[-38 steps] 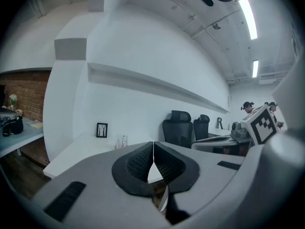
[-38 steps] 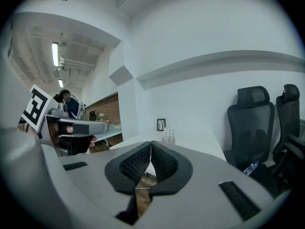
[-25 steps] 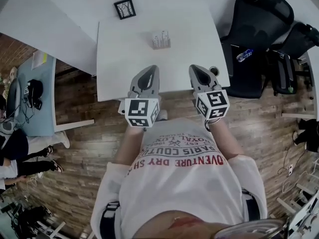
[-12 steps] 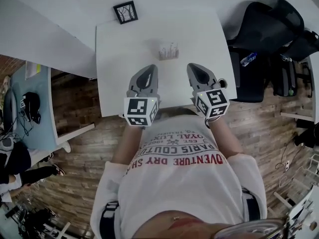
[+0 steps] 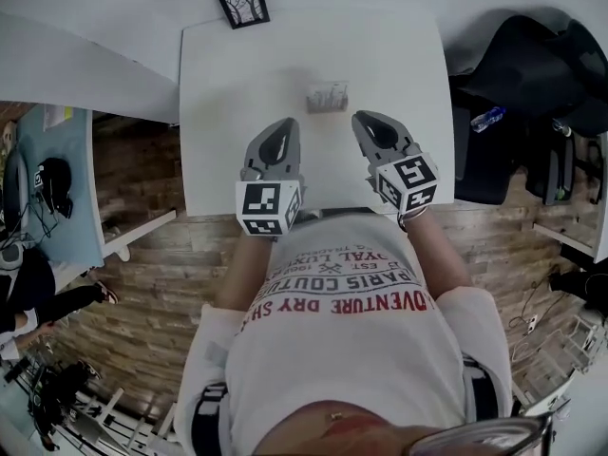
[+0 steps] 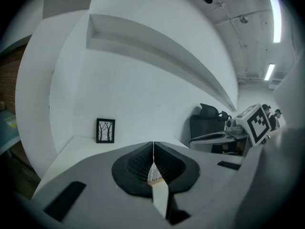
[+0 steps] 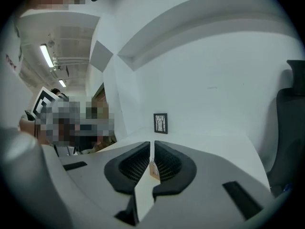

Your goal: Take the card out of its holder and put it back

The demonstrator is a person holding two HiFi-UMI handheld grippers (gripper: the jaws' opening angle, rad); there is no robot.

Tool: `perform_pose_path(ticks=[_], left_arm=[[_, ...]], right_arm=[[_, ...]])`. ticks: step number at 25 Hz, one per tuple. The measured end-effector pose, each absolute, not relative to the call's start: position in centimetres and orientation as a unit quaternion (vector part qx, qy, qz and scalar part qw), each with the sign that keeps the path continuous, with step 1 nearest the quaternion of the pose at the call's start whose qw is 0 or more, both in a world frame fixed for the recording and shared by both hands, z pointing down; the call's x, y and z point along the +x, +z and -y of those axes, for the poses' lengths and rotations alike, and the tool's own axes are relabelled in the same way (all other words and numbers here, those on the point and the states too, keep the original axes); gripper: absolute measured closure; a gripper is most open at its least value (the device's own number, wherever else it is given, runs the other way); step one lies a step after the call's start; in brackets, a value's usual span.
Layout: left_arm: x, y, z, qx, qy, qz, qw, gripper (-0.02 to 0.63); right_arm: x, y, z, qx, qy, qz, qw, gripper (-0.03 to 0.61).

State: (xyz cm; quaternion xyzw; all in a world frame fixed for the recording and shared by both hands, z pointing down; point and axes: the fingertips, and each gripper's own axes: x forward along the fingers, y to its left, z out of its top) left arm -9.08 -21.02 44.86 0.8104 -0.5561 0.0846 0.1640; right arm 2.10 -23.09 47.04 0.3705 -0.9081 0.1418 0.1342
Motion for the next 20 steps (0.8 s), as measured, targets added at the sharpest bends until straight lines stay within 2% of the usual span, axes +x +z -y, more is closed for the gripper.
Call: perform_pose_path(ticks=[6,7,8,9,20], left_arm=[[-8.7,47.3,23.0,0.791,0.095,0.575,0.184,0.589],[-8.7,47.6,23.3,0.788,0.097,0.579,0.188,0.589],[-8.6,48.0,23.5,0.785,0.100,0.581,0.191,0.589],[-8.5,48.4,23.8,0.782,0.103,0.584,0.193,0.589],[-5.9,50.9,25.5,0.771,0.140,0.588,0.202,0.589]], right_arm=[[2.2,50.2,26.0,0.321,0.137,0.922,0.167,0.548],[2.2,50.7,26.5,0.308,0.135,0.925,0.173,0.499],[2.0,51.2,26.9,0.295,0.133,0.929,0.181,0.412],[2.0,51.7,27.3,0.281,0.129,0.932,0.188,0.403],[1.0,55.6,30.4,0.122,0.090,0.960,0.237,0.399]])
